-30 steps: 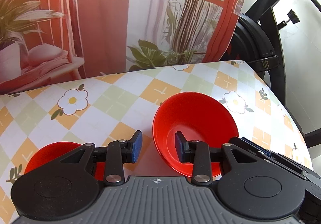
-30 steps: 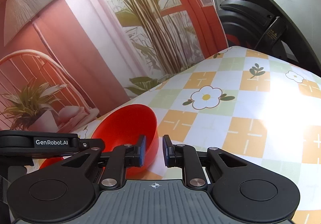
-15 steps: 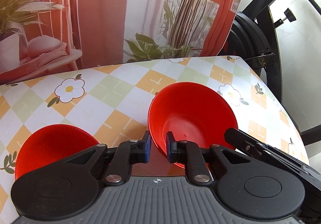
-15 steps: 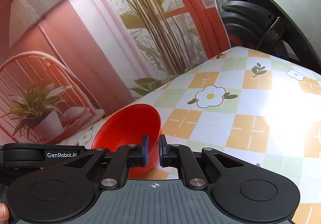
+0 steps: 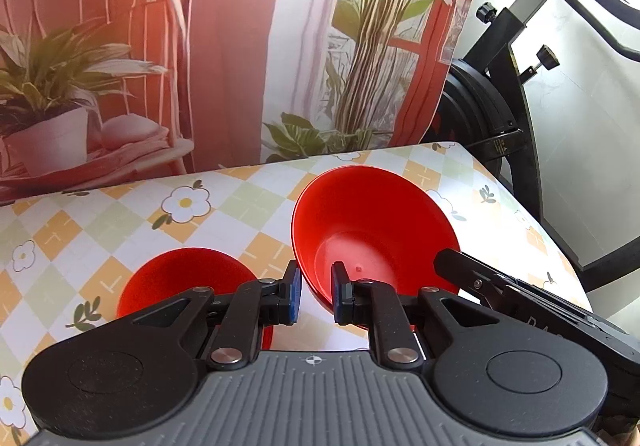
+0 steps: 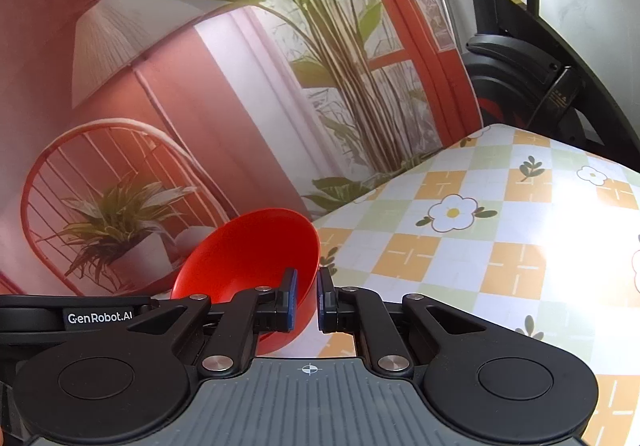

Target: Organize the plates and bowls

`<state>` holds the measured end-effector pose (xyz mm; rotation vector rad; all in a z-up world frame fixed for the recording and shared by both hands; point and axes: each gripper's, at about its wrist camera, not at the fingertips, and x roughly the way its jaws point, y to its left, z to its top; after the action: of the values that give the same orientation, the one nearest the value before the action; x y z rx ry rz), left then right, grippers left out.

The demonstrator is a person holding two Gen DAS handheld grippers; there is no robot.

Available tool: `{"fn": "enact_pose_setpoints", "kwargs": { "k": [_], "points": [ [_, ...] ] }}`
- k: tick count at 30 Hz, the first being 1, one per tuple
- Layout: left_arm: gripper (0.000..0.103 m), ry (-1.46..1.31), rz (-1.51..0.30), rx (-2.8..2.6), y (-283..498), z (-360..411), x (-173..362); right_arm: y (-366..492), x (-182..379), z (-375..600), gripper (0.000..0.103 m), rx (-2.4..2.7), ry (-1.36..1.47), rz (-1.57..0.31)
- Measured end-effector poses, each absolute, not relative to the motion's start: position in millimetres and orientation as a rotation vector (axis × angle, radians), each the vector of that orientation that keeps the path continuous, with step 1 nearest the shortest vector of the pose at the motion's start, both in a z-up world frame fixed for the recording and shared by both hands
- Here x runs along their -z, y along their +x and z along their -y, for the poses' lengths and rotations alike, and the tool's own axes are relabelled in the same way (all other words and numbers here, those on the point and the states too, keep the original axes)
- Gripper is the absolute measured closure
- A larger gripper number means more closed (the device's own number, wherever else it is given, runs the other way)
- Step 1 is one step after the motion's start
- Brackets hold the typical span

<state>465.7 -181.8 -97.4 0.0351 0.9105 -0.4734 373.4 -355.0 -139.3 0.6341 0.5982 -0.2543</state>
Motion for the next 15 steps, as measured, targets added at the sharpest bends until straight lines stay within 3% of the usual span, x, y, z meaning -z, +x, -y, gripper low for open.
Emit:
{"fn": "enact_pose_setpoints", "kwargs": {
  "k": [15],
  "points": [
    [0.086, -0.012, -0.841, 0.377, 426, 109, 62, 377, 109, 290, 0.094, 0.15, 0.613, -0.615]
  ]
}}
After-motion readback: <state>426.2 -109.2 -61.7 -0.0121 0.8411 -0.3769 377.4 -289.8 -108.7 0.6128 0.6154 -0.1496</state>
